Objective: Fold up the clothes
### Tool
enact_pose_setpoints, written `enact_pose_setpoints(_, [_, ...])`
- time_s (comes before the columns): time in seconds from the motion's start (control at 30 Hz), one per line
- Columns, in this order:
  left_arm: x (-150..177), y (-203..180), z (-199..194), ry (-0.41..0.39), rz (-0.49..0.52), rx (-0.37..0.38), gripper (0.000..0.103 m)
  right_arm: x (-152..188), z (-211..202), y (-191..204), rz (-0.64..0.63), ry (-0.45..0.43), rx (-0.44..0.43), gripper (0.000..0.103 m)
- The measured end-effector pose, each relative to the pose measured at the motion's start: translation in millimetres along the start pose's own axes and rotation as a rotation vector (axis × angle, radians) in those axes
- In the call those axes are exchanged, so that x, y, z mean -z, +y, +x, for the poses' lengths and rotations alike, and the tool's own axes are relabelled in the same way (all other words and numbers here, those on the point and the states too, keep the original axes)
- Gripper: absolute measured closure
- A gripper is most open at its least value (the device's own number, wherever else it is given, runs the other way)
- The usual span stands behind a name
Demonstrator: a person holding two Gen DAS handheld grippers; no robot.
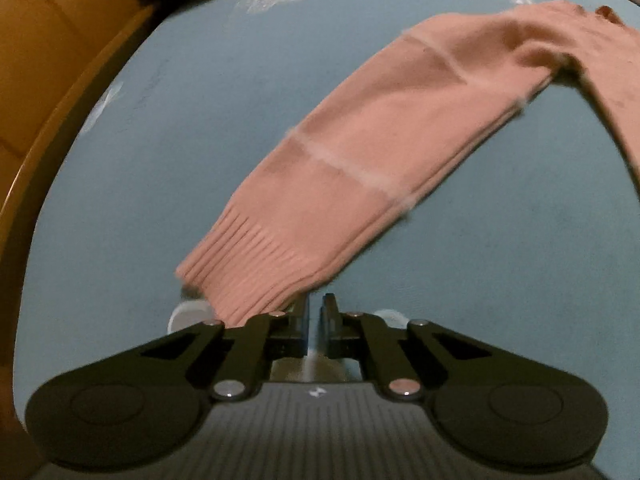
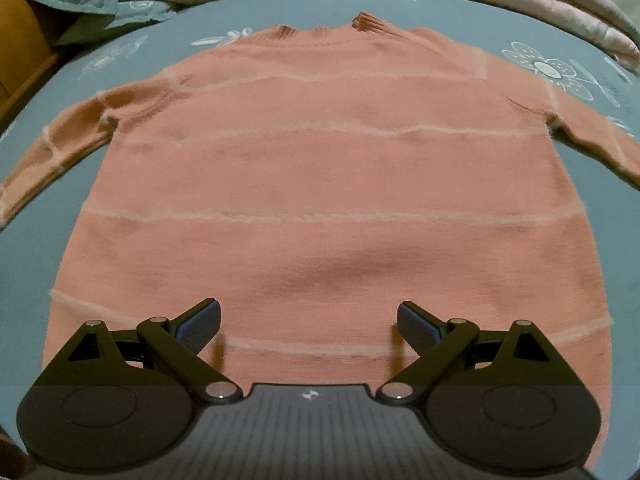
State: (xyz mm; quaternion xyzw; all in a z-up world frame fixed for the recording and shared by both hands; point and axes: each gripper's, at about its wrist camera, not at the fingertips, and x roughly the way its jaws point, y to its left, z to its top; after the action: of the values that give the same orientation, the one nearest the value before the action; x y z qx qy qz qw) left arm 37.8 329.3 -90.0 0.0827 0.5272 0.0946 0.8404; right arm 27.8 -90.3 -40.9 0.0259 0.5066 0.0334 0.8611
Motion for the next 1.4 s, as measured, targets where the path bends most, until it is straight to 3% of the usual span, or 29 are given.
enact_pose_setpoints(0.07, [-5, 1, -15, -0.042, -0.002, 0.031, 0.097, 1, 1, 0, 0.009, -0.004, -0.005, 0.006])
enact_pose_setpoints(0.13, [-25, -4, -36, -0.154, 0.01, 0.104, 0.093, 0, 3, 0, 0.018, -0.007, -0.009, 0.006])
enact_pose_setpoints(0.2, [-55, -14, -57, -0.272, 0.031, 0.198, 0.086, -1, 5, 0, 0.029, -0.015, -0.013, 0.006])
enact_pose_setpoints(0.3, [-108, -38, -65, -0.431, 0.075, 0.338, 0.057, -2, 7, 3, 0.047, -0.027, -0.024, 0.006])
enact_pose_setpoints(0.4, [-164, -77, -48, -0.533, 0.102, 0.377, 0.053, 1, 2, 8, 0.056, -0.044, -0.035, 0.006])
enact_pose_setpoints(0.47, [-206, -102, -20, -0.501, 0.101, 0.419, 0.055, 5, -2, 10, 0.053, -0.053, -0.032, 0.006])
enact_pose_setpoints(0.57, [-255, -136, 34, -0.37, 0.079, 0.492, 0.061, 15, -12, 12, 0.048, -0.071, -0.012, 0.006])
enact_pose_setpoints(0.67, [-268, -159, 72, -0.255, 0.088, 0.562, 0.061, 23, -21, 8, 0.055, -0.081, 0.019, 0.006])
enact_pose_setpoints(0.8, [-265, -179, 96, -0.209, 0.155, 0.496, 0.061, 35, -32, -4, 0.093, -0.094, 0.06, 0.006])
enact_pose_setpoints(0.83, [-264, -181, 98, -0.208, 0.158, 0.502, 0.061, 38, -32, -8, 0.108, -0.092, 0.064, 0.006])
enact_pose_setpoints(0.9, [-266, -183, 94, -0.209, 0.175, 0.511, 0.075, 42, -30, -15, 0.134, -0.088, 0.074, 0.006])
enact_pose_setpoints(0.93, [-266, -188, 92, -0.209, 0.192, 0.502, 0.088, 43, -29, -17, 0.145, -0.084, 0.079, 0.006])
enact_pose_setpoints(1.03, [-264, -202, 85, -0.219, 0.256, 0.457, 0.098, 44, -23, -20, 0.161, -0.067, 0.078, 0.006])
enact_pose_setpoints(1.13, [-266, -207, 79, -0.245, 0.249, 0.394, 0.101, 42, -21, -18, 0.147, -0.067, 0.072, 0.006])
enact_pose_setpoints(1.23, [-277, -201, 82, -0.26, 0.166, 0.394, 0.1, 40, -21, -15, 0.133, -0.069, 0.068, 0.006])
enact_pose_setpoints(1.4, [-276, -208, 92, -0.259, 0.17, 0.363, 0.098, 39, -17, -13, 0.122, -0.056, 0.052, 0.006])
